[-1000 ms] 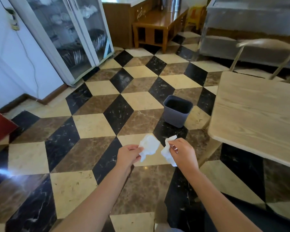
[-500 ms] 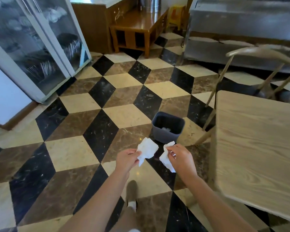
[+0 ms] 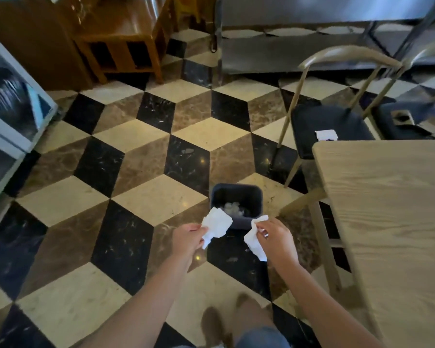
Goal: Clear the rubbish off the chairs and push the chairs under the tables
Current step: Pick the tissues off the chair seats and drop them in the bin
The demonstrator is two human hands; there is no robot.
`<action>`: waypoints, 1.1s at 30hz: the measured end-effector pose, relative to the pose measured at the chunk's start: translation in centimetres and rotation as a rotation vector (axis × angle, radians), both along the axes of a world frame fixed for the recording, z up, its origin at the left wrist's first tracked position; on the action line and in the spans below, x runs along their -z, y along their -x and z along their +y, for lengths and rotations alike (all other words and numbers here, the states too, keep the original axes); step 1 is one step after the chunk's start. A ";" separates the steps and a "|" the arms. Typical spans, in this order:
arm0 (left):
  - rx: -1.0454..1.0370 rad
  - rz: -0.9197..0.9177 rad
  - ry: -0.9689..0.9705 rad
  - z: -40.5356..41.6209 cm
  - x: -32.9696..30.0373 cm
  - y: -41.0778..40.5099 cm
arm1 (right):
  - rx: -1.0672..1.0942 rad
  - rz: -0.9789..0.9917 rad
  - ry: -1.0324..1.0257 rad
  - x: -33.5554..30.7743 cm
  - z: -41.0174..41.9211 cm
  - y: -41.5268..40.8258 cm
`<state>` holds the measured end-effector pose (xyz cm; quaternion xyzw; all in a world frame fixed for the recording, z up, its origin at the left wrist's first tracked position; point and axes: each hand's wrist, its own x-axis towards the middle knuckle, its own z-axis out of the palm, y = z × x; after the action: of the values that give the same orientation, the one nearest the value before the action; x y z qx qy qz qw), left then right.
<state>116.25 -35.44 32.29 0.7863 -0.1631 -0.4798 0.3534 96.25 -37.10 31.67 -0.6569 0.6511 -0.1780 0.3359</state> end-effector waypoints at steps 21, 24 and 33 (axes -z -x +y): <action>0.225 -0.044 -0.264 -26.9 21.6 -2.6 | 0.101 0.148 -0.211 21.3 -25.5 -4.3; 0.276 -0.065 -0.311 -29.1 27.7 -2.8 | 0.099 0.206 -0.255 27.1 -27.4 -4.8; 0.279 -0.024 -0.353 -32.9 42.5 -1.9 | 0.077 0.289 -0.413 40.6 -31.2 -5.7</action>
<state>118.17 -68.31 -10.20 0.8115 -0.1879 -0.5357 0.1385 101.95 -68.34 -8.95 -0.5678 0.7395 0.0420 0.3592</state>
